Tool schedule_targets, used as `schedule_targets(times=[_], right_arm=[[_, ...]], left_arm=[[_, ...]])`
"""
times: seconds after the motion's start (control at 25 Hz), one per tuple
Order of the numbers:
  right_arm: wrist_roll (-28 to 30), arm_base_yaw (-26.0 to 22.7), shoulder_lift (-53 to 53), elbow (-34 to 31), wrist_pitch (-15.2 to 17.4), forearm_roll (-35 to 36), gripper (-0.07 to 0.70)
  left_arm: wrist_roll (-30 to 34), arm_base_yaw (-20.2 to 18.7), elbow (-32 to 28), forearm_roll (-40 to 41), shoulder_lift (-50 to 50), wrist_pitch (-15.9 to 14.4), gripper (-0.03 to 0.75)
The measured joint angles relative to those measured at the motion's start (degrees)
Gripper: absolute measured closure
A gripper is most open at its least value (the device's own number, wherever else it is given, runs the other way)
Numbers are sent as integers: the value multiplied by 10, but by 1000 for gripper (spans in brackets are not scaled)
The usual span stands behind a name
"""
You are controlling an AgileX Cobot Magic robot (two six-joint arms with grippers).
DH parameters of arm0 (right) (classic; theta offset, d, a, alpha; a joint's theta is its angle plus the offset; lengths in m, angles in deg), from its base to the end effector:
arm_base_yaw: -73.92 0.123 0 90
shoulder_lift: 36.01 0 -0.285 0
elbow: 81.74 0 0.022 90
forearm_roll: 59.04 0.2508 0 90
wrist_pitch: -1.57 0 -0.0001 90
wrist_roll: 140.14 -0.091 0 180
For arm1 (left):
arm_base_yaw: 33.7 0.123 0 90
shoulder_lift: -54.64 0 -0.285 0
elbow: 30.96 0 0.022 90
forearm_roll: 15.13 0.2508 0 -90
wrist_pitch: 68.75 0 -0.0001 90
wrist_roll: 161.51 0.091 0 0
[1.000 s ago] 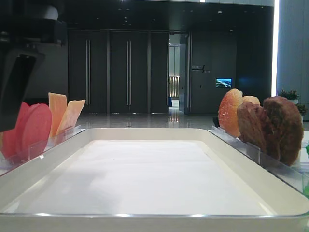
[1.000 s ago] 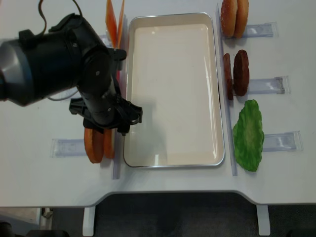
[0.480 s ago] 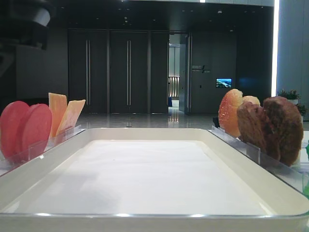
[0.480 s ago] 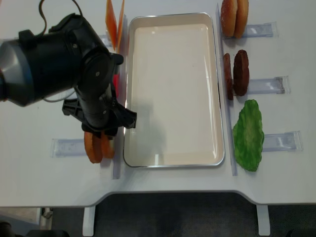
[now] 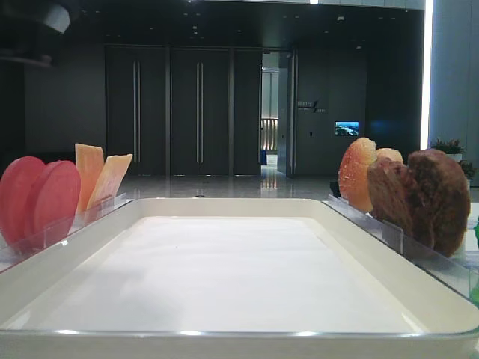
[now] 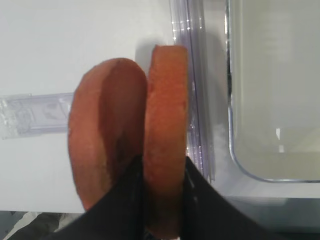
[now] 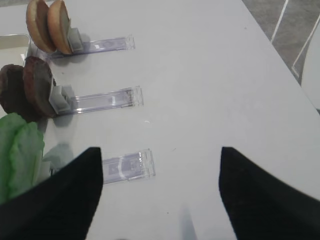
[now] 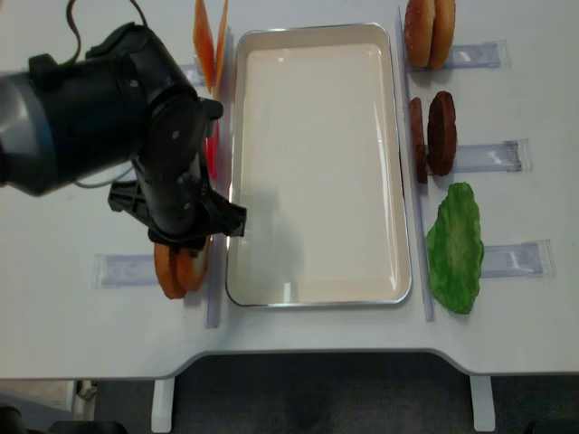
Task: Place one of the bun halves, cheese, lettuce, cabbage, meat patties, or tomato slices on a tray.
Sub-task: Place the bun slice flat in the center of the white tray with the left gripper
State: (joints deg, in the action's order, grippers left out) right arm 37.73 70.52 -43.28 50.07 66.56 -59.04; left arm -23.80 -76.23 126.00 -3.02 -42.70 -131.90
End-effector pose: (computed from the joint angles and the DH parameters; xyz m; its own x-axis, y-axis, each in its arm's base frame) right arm -0.0102 0.0006 0.2732 -0.5033 0.0671 -0.8615 0.0781 0.9964 0.0320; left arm 0.2025 -0.1626 0.2085 -0.9913 0.1116 -0.0698 0.0975 0.9786 0.1811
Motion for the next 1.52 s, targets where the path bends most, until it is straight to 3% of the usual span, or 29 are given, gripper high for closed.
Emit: schedule_targets(times=[0.2, 0.48, 0.92, 1.04, 1.28, 1.4, 1.52], right_arm=[[0, 0, 0, 0, 0, 0, 160], [0, 0, 0, 0, 0, 0, 160], [0, 0, 0, 0, 0, 0, 160], [0, 0, 0, 0, 0, 0, 160], [0, 0, 0, 0, 0, 0, 160], [0, 0, 0, 0, 0, 0, 160], [0, 0, 0, 0, 0, 0, 160]], left_arm=[[0, 0, 0, 0, 21, -33, 589], [0, 0, 19, -3, 53, -53, 589], [25, 0, 82, -47, 58, -56, 589], [39, 0, 89, -68, 58, -18, 589], [78, 0, 90, -150, 58, 120, 589], [112, 9, 90, -200, 51, 163, 590], [160, 19, 90, -254, 31, 186, 590]])
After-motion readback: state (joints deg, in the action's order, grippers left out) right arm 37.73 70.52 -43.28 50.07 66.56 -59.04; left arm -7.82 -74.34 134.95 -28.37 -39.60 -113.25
